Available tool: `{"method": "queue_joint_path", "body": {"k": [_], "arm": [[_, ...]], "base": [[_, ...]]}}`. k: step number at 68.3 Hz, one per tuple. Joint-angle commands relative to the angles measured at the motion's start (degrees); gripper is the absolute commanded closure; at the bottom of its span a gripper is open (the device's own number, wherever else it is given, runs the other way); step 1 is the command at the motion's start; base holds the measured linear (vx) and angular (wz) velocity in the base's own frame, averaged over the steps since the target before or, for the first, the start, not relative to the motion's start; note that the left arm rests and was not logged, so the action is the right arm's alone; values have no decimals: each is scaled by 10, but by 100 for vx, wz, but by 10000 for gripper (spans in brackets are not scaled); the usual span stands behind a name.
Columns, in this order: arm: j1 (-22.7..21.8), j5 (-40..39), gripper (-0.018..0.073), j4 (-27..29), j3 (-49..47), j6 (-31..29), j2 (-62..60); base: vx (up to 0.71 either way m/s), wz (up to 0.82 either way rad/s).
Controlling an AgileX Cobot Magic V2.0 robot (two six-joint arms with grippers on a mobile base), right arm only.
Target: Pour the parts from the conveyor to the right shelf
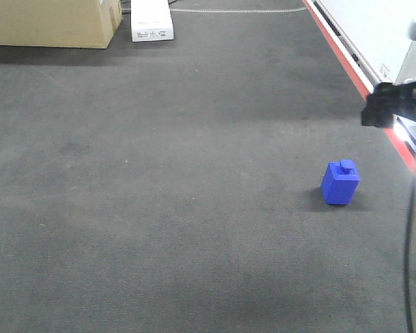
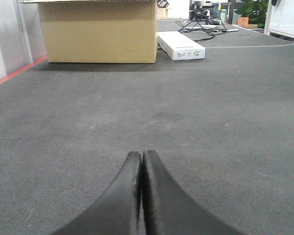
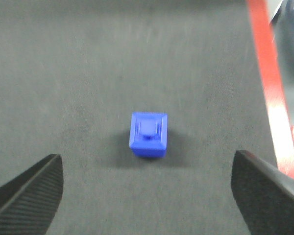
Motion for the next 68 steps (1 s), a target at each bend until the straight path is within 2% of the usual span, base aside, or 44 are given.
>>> {"method": "queue_joint_path", "body": {"k": [1,10,23,68], "arm": [[-1,47,-80,1,-69,1,42],[-1,134,-76,1,-132,0,123],[-1,188,-73,1,-186,-17,213],[-1,180,-50,12,-246,-28,350]], "base": [[0,0],[0,0],[0,0],[0,0]]}}
